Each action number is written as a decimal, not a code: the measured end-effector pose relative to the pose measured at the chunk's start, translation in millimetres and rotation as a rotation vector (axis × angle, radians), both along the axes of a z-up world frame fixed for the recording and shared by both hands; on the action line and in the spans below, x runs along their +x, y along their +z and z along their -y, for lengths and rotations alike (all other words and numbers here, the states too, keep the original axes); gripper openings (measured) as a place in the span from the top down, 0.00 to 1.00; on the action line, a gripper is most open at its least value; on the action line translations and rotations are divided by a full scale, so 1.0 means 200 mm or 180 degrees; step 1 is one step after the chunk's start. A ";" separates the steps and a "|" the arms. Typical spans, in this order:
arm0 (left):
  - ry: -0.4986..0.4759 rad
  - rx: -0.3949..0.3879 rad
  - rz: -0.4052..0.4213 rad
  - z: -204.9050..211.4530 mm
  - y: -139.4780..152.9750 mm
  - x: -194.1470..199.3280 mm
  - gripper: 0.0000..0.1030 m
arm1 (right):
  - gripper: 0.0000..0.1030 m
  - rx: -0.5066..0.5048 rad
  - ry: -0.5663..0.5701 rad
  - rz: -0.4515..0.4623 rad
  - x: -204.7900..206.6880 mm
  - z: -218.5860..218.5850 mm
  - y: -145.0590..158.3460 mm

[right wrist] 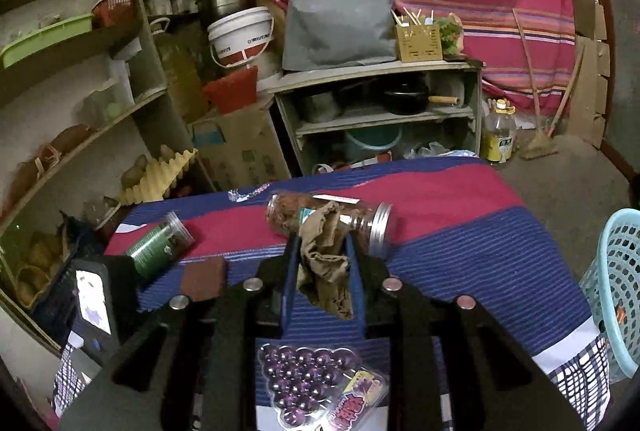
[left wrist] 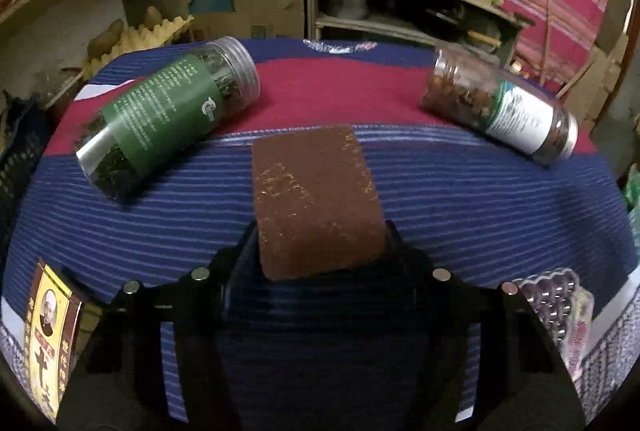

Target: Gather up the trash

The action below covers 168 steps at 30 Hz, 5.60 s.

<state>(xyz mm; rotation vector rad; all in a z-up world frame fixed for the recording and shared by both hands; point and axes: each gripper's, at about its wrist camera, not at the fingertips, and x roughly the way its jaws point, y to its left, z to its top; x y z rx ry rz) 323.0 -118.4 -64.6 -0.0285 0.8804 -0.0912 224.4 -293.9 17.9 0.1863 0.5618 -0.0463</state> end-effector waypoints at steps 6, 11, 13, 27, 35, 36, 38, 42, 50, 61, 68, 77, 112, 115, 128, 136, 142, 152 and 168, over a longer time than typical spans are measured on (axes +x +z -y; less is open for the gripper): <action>0.0020 -0.0108 0.0236 -0.10 0.13 -0.12 0.43 | 0.77 -0.0085 -0.0042 0.0149 -0.11 0.03 0.08; -0.0171 -0.0225 0.0557 -0.07 0.36 -0.27 0.43 | 0.77 -0.0235 -0.0139 0.0270 -0.26 0.10 0.14; -0.0281 -0.0254 0.0649 0.00 0.46 -0.31 0.43 | 0.77 -0.0367 -0.0262 0.0337 -0.34 0.18 0.17; -0.1615 -0.0378 0.1028 1.24 0.80 -0.71 0.43 | 0.77 -0.0356 -0.1471 0.0533 -1.04 1.10 0.26; -0.2112 -0.0504 0.0718 1.82 0.57 -0.75 0.43 | 0.77 -0.0116 -0.1725 0.0404 -1.15 1.48 0.13; -0.2137 -0.0503 0.0695 1.86 0.55 -0.74 0.43 | 0.77 -0.0076 -0.1715 0.0388 -1.14 1.51 0.11; -0.2183 -0.0494 0.0641 1.94 0.49 -0.72 0.43 | 0.77 -0.0059 -0.1726 0.0342 -1.12 1.53 0.08; -0.2217 -0.0487 0.0577 2.01 0.42 -0.72 0.43 | 0.77 -0.0055 -0.1685 0.0328 -1.08 1.50 0.07; -0.2227 -0.0445 0.0536 2.00 0.40 -0.73 0.43 | 0.75 -0.0030 -0.1776 0.0342 -1.10 1.50 0.07; -0.2146 -0.0420 0.0540 1.95 0.43 -0.70 0.25 | 0.44 0.0245 -0.2019 0.0531 -1.16 1.53 0.07; -0.2094 -0.0468 0.0549 1.92 0.45 -0.69 0.25 | 0.44 0.0311 -0.2063 0.0678 -1.21 1.55 0.10; -0.1917 -0.0449 0.0645 1.66 0.54 -0.69 0.25 | 0.31 -0.0282 -0.2211 0.0411 -1.13 1.40 0.18; -0.0351 -0.0032 0.1256 -0.27 0.38 -1.38 0.05 | 0.11 -0.1119 -0.1489 0.0660 -1.56 -0.42 -0.03; -0.0371 -0.0149 0.1252 -0.27 0.38 -1.36 0.05 | 0.11 -0.1270 -0.1449 0.0689 -1.56 -0.45 -0.03; -0.0569 -0.0123 0.1425 -0.18 0.39 -1.42 0.05 | 0.11 -0.1233 -0.1610 0.0539 -1.52 -0.40 -0.04; -0.0537 -0.0194 0.1377 -0.21 0.39 -1.40 0.05 | 0.11 -0.1237 -0.1590 0.0516 -1.51 -0.41 -0.05; -0.0546 -0.0160 0.1374 -0.19 0.38 -1.41 0.05 | 0.11 -0.1252 -0.1568 0.0517 -1.50 -0.42 -0.05; -0.0544 -0.0246 0.1368 -0.21 0.38 -1.40 0.05 | 0.11 -0.1266 -0.1541 0.0516 -1.50 -0.42 -0.05; -0.0583 -0.0231 0.1347 -0.20 0.37 -1.40 0.05 | 0.11 -0.1222 -0.1532 0.0533 -1.49 -0.40 -0.05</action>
